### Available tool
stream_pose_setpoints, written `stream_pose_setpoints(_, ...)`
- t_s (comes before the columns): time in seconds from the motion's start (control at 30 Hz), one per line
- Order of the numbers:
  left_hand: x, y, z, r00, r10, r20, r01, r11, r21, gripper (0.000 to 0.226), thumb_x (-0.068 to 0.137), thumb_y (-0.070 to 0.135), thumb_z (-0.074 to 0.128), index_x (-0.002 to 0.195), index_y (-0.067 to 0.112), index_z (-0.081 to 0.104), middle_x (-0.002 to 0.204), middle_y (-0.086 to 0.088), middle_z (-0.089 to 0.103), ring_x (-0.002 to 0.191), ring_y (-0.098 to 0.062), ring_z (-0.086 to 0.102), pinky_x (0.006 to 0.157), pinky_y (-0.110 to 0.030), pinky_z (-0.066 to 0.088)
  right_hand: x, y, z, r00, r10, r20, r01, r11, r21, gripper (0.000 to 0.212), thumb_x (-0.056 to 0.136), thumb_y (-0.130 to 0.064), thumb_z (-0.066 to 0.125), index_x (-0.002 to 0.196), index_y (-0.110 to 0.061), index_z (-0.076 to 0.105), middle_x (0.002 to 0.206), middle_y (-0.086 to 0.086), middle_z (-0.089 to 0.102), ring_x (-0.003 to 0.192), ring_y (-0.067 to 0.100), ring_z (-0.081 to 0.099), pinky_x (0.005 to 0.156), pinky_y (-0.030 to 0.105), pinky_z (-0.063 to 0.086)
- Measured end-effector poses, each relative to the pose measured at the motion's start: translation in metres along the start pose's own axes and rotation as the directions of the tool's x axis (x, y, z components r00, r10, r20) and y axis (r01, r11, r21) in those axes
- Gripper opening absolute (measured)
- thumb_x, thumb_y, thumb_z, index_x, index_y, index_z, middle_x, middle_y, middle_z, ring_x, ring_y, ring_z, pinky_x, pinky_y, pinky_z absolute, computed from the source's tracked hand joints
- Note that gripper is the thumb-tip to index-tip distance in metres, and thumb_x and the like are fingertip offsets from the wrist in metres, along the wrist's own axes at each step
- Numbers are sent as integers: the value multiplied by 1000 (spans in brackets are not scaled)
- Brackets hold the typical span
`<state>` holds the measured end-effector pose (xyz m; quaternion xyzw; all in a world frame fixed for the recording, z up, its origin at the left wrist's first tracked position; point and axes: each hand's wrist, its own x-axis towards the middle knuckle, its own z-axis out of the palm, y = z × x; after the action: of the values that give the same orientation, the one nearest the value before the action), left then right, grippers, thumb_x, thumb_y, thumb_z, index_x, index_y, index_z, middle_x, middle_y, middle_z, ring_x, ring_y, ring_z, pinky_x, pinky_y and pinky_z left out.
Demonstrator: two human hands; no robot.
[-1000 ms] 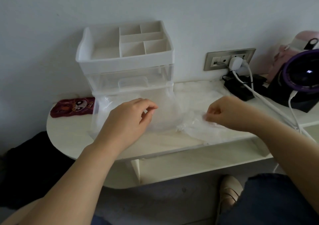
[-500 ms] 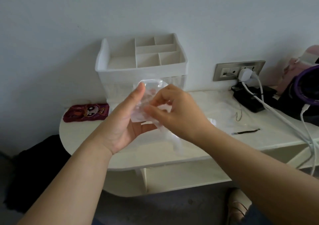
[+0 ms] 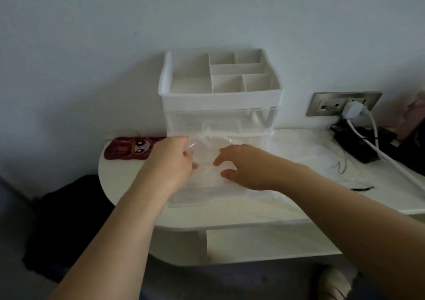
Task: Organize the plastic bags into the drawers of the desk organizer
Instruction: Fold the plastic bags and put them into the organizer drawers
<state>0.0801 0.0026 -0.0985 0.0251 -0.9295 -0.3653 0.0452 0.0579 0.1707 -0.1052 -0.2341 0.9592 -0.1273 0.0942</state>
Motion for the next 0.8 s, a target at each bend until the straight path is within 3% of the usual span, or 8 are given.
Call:
stream_pose_setpoints(0.13,-7,2,-6,955,195,-225,-79,893,442,45,91,15,53,135,22,45,127,-2,52,103,-23,58,73,-33,42,8,4,-3,996,-54,76,55,999,-2,32,91,-32,58,123,-29,57,138,-7,48,124,14,44,103,28,32)
stream_pose_setpoints(0.2,-9,8,-7,897,322,-302,-160,875,457,38,89,18,59,126,24,53,124,2,51,93,-17,56,66,-24,37,10,3,-4,991,-86,101,85,996,16,30,89,-31,62,119,-29,60,131,-8,54,117,12,48,97,23,34)
stream_pose_setpoints(0.27,-8,13,-2,897,380,-227,-272,878,395,25,90,18,59,114,25,60,116,7,55,83,-7,52,64,-16,35,9,2,-6,990,-104,97,103,995,13,27,87,-29,64,115,-29,63,125,-8,58,113,11,52,100,27,38)
stream_pose_setpoints(0.37,-1,14,16,961,258,104,-278,877,392,30,92,23,58,122,25,58,129,5,52,108,-12,54,87,-26,44,3,6,-11,995,-100,-7,98,988,-116,23,88,-31,63,111,-29,65,118,-9,61,109,11,53,96,29,42)
stream_pose_setpoints(0.4,2,13,20,961,172,215,-250,875,414,36,92,26,59,127,24,55,137,2,46,119,-16,48,95,-29,40,0,9,-13,995,-89,-55,78,981,-175,24,87,-33,64,110,-29,64,116,-9,61,108,11,54,92,28,43)
stream_pose_setpoints(0.47,8,13,21,934,24,357,-174,902,394,42,89,31,64,128,23,54,142,-1,38,126,-19,41,97,-27,35,-3,13,-16,997,-32,-71,15,971,-239,35,84,-40,66,115,-25,60,116,-6,60,107,14,53,88,28,43)
stream_pose_setpoints(0.63,17,14,21,914,-70,399,-119,895,429,47,82,37,70,124,22,55,131,-6,42,116,-24,46,87,-27,38,5,15,-11,988,84,130,-44,958,-283,56,82,-44,68,126,-13,52,123,4,57,111,21,53,94,30,45)
stream_pose_setpoints(0.8,19,18,24,912,-101,398,-115,868,483,47,81,37,71,120,18,55,125,-10,46,106,-24,50,75,-27,40,4,17,-21,979,80,187,-37,974,-225,58,84,-34,68,135,-21,44,135,-2,47,121,18,46,99,29,37)
